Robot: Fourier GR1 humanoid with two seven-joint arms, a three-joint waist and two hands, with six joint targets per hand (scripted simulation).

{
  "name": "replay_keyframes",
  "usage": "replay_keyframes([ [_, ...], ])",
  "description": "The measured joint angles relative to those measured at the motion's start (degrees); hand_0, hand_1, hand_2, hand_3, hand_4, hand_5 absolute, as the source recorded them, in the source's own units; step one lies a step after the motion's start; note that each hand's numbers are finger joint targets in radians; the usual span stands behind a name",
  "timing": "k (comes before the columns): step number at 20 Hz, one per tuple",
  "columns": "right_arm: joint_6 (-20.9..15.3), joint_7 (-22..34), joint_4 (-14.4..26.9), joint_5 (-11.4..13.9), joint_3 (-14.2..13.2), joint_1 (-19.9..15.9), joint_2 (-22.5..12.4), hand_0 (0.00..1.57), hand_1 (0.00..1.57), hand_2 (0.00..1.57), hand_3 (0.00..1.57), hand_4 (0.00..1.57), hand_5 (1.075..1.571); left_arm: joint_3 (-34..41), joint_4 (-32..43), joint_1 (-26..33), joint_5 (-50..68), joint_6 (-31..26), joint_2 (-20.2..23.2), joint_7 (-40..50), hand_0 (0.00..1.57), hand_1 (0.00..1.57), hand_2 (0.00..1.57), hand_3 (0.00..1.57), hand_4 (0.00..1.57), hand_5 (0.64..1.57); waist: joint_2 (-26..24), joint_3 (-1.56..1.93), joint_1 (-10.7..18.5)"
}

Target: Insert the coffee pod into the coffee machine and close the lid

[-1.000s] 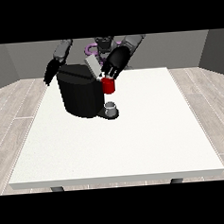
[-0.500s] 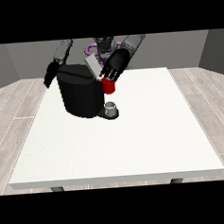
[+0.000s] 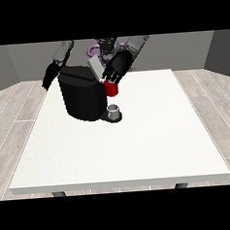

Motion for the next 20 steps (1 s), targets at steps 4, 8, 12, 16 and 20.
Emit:
replay_keyframes([
  [4,-0.5,-0.5,1.1,-0.1,-0.6,-0.1,0.1,0.00,0.00,0.00,0.00,0.00,1.571,-0.3,-0.3,-0.6,-0.3,0.5,-0.7,-0.1,1.20,1.20,1.22,1.18,0.36,1.571,-0.1,-0.02,0.6],
  [8,-0.7,-1.0,2.4,-0.3,-1.1,-0.6,0.3,0.00,0.00,0.00,0.00,0.00,1.571,-0.4,-0.7,-1.3,-0.8,1.9,-1.5,0.4,1.27,1.27,1.27,1.18,0.17,1.571,0.1,-0.04,1.2],
  [12,-1.0,-0.8,1.3,0.3,-0.3,-0.9,0.6,0.00,0.00,0.00,0.00,0.00,1.571,-1.2,-0.2,-1.3,-2.4,3.2,0.1,-1.2,1.21,1.21,1.22,1.10,0.00,1.571,0.8,-0.04,0.4],
  [16,-1.0,0.6,0.1,0.4,0.1,-2.0,0.7,0.00,0.00,0.00,0.00,0.15,1.571,-2.6,0.1,-0.9,-4.6,5.0,1.1,-2.8,1.16,1.16,1.18,1.05,0.00,1.571,1.6,-0.01,-0.2],
  [20,-1.1,0.3,-0.6,0.8,0.6,-1.1,0.8,0.00,0.00,0.00,0.00,0.00,1.571,-2.9,1.0,-0.8,-5.6,5.6,2.0,-3.9,1.11,1.11,1.14,1.02,0.00,1.571,2.1,0.02,-0.9],
])
